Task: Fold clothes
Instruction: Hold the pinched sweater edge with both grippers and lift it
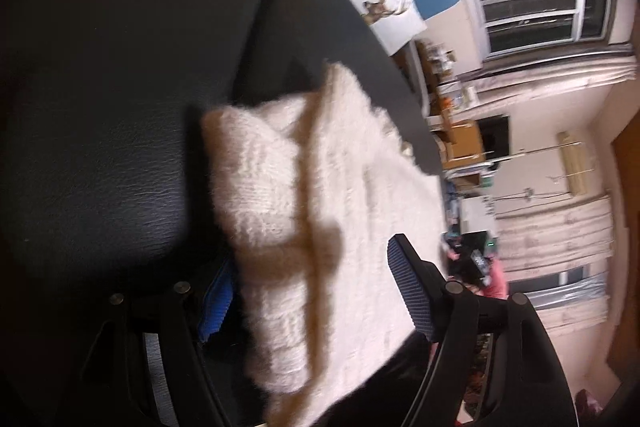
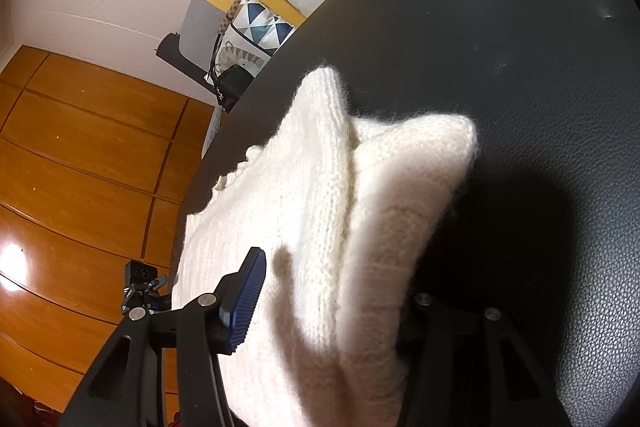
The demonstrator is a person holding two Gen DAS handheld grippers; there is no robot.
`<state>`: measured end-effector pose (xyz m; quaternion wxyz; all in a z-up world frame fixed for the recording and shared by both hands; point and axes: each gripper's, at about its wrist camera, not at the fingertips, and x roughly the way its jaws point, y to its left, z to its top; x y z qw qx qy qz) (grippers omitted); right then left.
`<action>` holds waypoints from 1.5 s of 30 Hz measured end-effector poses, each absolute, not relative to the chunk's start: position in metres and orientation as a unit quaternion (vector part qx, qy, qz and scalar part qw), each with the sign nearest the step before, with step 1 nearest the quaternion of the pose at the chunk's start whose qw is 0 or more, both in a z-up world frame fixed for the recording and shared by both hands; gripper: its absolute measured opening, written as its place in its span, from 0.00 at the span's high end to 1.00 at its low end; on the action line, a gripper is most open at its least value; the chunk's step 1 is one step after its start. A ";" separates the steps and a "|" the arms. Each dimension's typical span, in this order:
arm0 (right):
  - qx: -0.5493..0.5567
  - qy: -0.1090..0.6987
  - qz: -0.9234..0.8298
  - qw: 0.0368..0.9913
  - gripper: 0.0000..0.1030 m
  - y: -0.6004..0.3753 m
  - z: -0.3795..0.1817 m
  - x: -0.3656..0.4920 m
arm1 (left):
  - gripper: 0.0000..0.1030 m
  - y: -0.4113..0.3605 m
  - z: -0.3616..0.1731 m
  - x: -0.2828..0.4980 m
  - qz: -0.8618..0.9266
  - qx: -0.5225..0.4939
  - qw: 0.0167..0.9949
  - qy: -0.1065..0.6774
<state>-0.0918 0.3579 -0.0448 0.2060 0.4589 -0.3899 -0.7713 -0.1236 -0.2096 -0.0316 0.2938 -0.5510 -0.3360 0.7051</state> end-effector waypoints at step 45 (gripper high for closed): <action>0.453 -0.392 -0.771 0.217 0.77 0.374 -0.053 -0.085 | 0.45 -0.181 -0.046 -0.124 0.711 -0.538 0.311 -0.329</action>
